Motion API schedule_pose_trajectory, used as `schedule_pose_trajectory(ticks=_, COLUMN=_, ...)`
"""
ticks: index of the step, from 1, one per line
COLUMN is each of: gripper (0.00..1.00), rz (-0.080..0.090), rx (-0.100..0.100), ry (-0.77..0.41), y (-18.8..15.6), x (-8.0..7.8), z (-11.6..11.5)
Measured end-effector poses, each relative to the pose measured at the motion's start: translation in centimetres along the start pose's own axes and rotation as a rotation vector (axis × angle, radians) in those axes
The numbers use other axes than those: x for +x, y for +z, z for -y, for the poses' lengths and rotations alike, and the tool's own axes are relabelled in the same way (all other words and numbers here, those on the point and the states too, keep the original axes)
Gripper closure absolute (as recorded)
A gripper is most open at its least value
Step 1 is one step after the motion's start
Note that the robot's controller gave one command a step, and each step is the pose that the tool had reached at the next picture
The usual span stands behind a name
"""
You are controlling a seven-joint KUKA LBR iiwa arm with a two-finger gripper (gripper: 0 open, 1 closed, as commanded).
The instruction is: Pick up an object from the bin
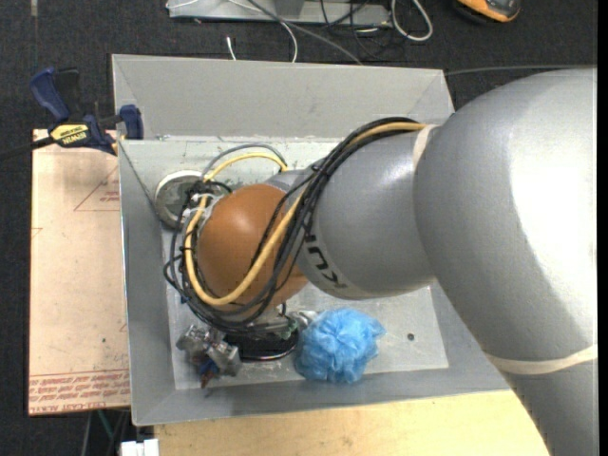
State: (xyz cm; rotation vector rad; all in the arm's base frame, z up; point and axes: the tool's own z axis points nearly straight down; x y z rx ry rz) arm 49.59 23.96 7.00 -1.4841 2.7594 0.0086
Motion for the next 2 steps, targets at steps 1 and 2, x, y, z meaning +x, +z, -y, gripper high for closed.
schedule_pose_trajectory(ticks=1, gripper=1.0, rz=-0.001, rx=-0.002, ry=0.002, y=-2.4, x=0.0, z=-0.1)
schedule_pose_trajectory(ticks=2, gripper=1.0, rz=-0.006, rx=-0.006, ry=0.003, y=-5.9, x=0.1, z=-0.2)
